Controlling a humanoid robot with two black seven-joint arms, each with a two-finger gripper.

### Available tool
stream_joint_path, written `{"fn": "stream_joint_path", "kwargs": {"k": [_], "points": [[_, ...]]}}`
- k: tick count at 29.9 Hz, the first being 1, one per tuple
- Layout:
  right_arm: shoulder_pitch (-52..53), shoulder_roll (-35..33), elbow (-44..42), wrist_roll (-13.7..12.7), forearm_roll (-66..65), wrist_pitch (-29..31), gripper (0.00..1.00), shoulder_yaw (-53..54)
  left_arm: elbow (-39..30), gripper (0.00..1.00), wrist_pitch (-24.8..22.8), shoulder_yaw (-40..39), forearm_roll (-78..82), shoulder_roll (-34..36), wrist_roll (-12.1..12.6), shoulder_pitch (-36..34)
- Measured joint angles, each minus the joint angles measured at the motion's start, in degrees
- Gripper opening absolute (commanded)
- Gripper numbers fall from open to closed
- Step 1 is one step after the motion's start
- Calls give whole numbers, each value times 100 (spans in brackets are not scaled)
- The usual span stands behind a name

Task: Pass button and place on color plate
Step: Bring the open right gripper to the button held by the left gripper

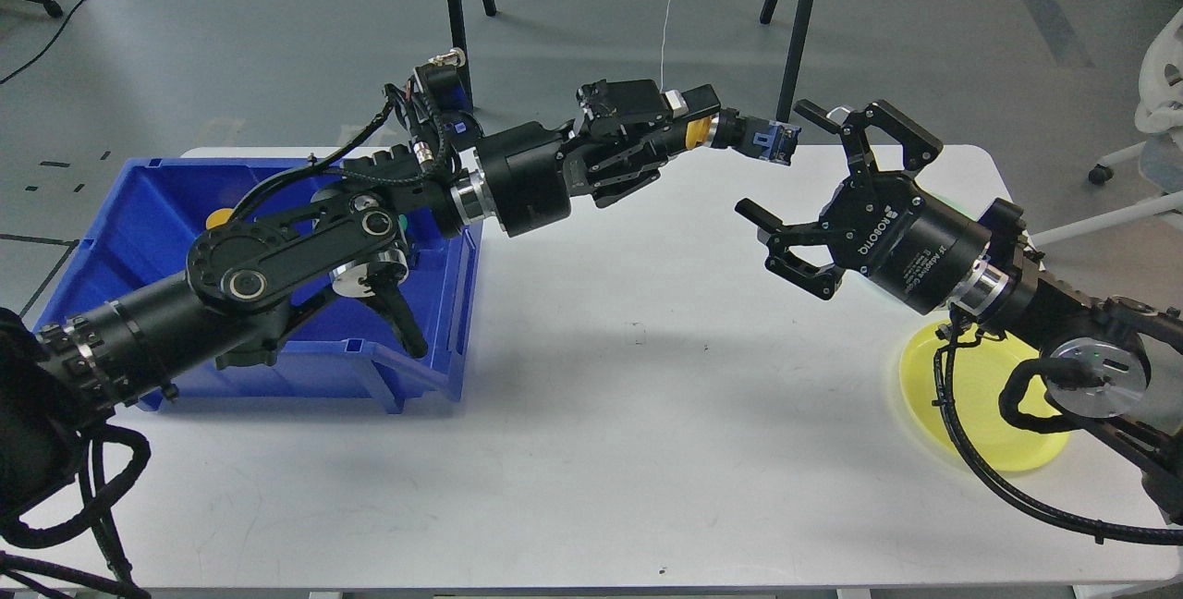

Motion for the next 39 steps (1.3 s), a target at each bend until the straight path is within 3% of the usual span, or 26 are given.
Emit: {"fn": "stream_joint_path", "kwargs": {"k": [5,12,25,34,39], "points": [[139,0,13,-11,0,0,93,-19,0,9,1,-1,3,0,0,0],[260,40,6,-22,-24,0,60,-33,3,9,11,-9,4,0,0,0],[259,64,4,-92,-103,0,30,-38,1,9,19,-20,4,0,0,8],[271,118,0,-92,-97,0,28,-32,1,9,20,-22,4,0,0,8],[272,127,-4,-92,-96,-1,37,-32,1,9,20,-21,4,0,0,7]]}}
